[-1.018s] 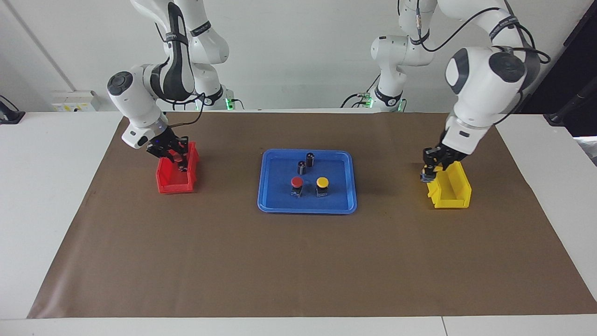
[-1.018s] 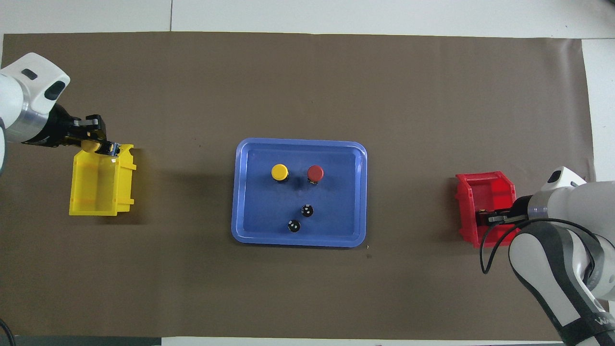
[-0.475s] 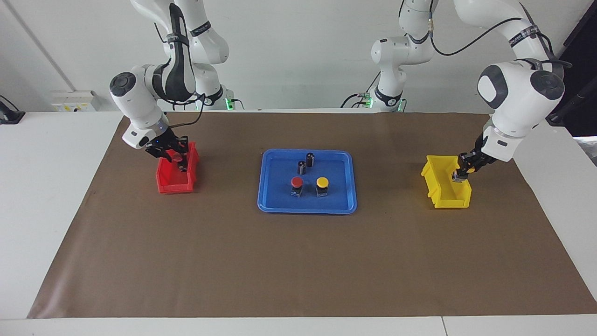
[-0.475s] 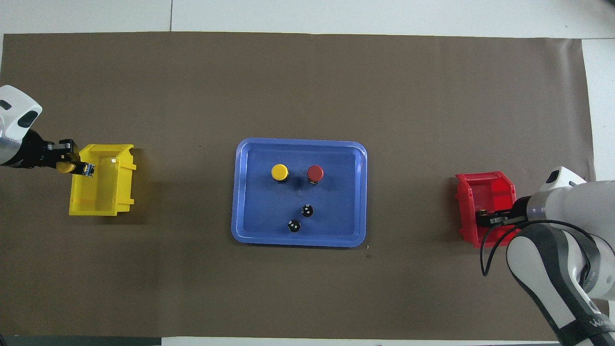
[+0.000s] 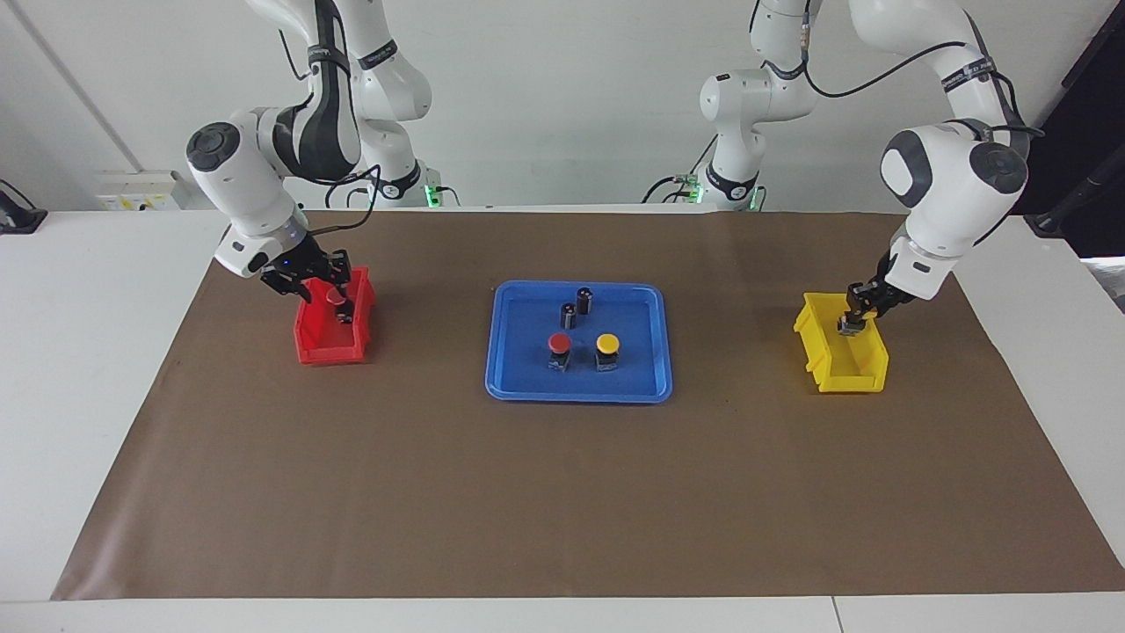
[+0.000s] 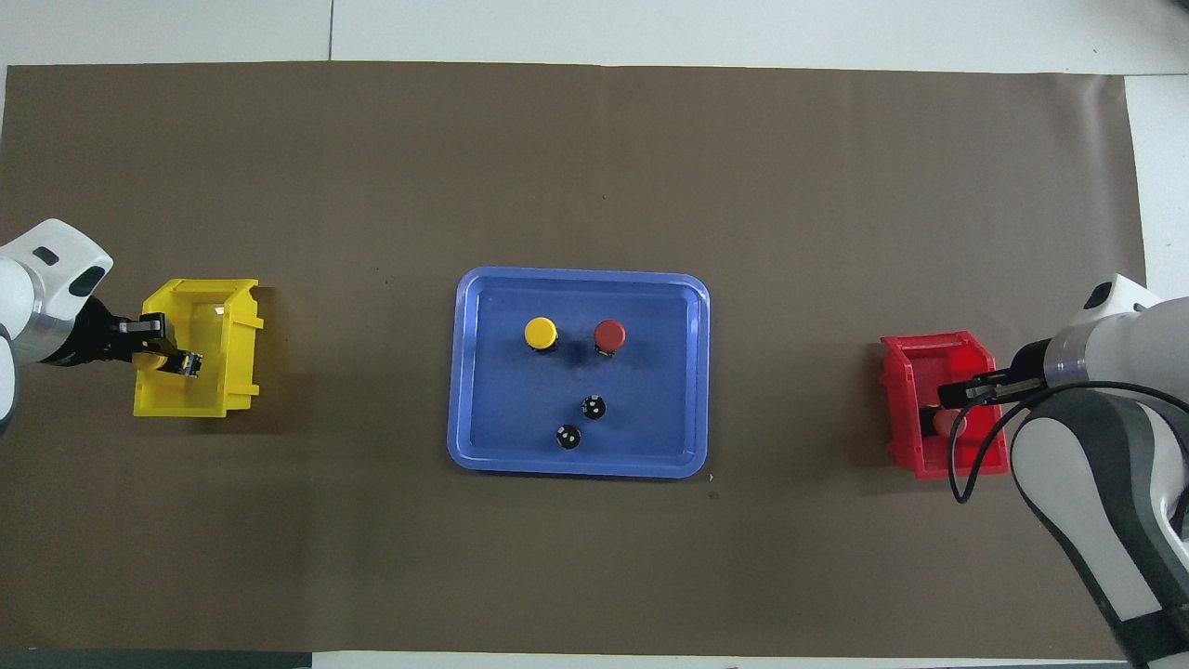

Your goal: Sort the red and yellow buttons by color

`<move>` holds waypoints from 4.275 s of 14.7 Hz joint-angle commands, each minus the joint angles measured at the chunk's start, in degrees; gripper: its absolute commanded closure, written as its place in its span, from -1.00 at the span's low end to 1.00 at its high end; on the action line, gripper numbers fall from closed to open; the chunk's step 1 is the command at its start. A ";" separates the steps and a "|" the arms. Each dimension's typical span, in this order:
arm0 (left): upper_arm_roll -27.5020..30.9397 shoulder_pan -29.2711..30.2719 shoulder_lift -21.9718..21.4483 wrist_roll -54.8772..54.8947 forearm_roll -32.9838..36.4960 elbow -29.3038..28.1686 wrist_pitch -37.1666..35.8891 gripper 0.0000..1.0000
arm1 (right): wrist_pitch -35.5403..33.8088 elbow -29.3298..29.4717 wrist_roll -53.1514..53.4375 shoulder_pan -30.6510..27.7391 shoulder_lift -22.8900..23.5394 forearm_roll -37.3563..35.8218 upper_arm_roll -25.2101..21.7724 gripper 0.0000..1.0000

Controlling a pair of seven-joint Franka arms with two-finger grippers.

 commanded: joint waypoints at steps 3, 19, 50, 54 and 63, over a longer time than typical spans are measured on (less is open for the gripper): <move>0.07 -0.98 -2.19 -0.05 1.15 -5.64 5.20 0.97 | -8.68 19.11 17.32 10.93 8.82 -0.57 0.39 -0.32; 0.16 -0.02 -2.28 0.65 1.15 -10.04 10.48 0.69 | 2.91 42.71 51.12 35.83 37.14 -6.55 0.39 -0.36; -2.56 -3.36 -3.33 9.00 1.24 18.17 -19.92 -1.00 | 6.52 30.66 50.86 37.32 32.92 -4.79 1.09 -0.18; -3.09 -3.97 -4.39 10.76 1.24 21.15 -23.17 -1.00 | 6.70 30.92 50.51 37.32 33.01 -2.87 1.09 0.17; -3.09 -4.06 -4.56 10.06 0.72 21.17 -22.66 -1.00 | -0.24 24.89 35.95 25.32 19.51 -2.42 0.74 0.56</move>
